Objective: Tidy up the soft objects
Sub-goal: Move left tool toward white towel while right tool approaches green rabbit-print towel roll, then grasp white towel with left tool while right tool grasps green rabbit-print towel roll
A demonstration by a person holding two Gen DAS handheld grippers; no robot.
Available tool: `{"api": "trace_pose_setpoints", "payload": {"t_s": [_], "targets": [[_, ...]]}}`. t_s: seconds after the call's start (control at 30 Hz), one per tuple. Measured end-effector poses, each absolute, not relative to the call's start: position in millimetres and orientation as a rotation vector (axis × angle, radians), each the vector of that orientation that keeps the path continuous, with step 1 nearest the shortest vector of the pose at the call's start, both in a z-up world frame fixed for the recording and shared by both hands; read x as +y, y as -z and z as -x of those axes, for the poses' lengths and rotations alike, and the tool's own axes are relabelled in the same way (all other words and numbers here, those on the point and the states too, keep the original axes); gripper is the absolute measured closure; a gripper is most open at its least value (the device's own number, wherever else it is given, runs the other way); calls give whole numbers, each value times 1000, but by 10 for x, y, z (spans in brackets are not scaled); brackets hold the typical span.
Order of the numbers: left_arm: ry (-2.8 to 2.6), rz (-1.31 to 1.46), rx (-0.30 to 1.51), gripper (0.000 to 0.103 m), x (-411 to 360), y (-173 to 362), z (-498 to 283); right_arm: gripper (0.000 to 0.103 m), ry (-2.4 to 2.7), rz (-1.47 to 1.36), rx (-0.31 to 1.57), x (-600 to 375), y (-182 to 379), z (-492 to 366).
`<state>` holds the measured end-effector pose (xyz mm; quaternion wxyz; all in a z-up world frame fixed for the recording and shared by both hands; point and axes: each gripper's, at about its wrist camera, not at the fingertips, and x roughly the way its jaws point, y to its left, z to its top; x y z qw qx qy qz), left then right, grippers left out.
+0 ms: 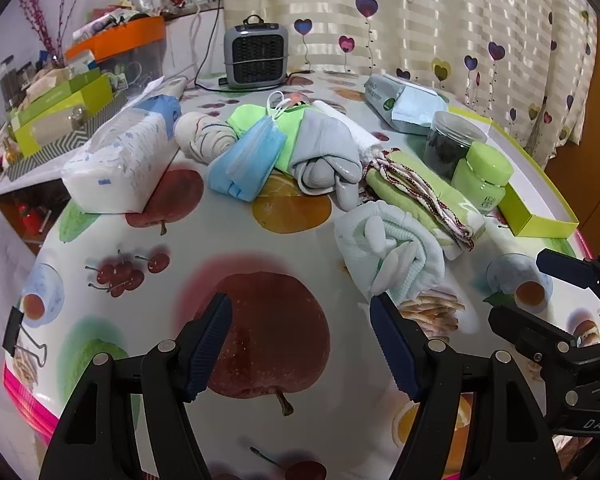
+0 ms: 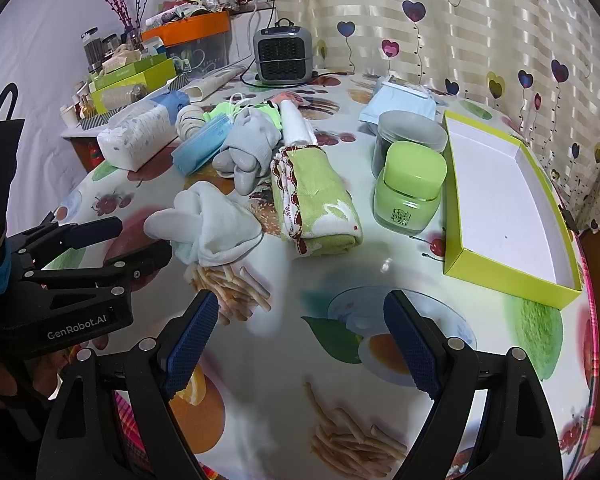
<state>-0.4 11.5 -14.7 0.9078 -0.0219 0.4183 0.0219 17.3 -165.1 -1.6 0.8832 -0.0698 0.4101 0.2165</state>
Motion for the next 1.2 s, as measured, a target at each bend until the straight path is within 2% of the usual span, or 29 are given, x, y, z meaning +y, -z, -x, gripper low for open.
{"api": "trace_pose_setpoints", "payload": {"t_s": [1.2], "targets": [[-36, 34, 858, 31, 71, 140, 5, 18, -453, 139, 851, -1666, 0, -212]]}}
